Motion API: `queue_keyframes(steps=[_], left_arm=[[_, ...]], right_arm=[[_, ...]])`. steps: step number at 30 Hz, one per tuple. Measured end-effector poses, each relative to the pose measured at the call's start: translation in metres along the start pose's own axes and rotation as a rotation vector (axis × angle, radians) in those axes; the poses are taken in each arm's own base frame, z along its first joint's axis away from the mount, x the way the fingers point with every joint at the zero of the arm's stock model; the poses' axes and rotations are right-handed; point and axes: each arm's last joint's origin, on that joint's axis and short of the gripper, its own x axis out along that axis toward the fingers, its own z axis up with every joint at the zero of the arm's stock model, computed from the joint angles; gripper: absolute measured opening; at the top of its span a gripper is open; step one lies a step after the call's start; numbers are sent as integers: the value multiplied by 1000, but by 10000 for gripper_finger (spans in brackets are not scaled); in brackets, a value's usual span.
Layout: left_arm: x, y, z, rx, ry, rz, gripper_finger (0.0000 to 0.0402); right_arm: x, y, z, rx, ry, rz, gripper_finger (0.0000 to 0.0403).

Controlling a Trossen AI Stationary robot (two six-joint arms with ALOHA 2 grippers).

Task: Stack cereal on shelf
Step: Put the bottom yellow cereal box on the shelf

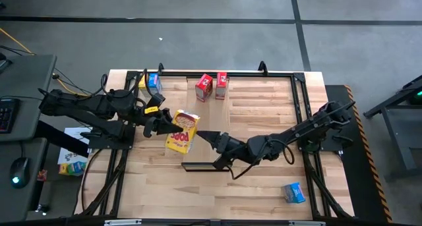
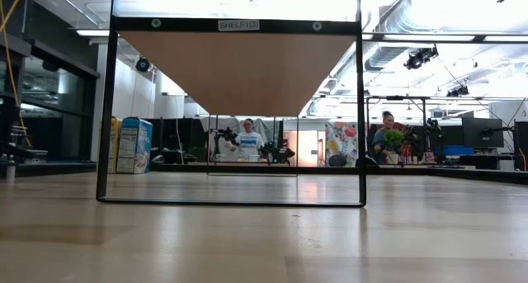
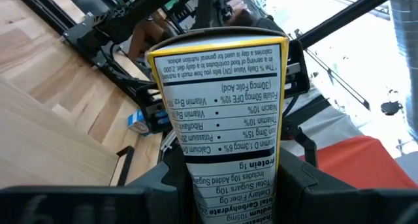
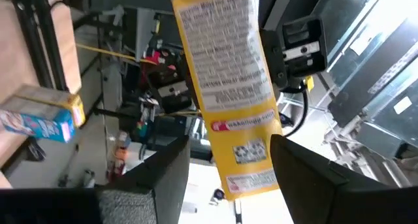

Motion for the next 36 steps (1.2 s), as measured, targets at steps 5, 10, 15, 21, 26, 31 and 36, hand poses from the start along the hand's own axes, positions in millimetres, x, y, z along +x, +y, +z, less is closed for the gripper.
queue_keyframes(steps=[5, 10, 15, 21, 26, 31, 36], left_arm=[[0, 0, 0, 7, -6, 4, 120], [0, 0, 0, 7, -6, 5, 120], [0, 0, 0, 8, -6, 6, 120], [0, 0, 0, 14, -6, 7, 120], [0, 0, 0, 13, -6, 8, 120], [0, 0, 0, 13, -8, 9, 120], [0, 1, 0, 12, -9, 11, 120]], right_arm=[[0, 0, 1, 3, -28, -10, 205], [0, 1, 1, 1, -42, -7, 205], [0, 1, 1, 10, -32, 1, 205], [0, 1, -1, 7, 36, 16, 225], [0, -1, -2, 11, 40, 5, 305], [2, -1, -1, 6, -30, -20, 390], [2, 1, -1, 141, -34, -5, 380]])
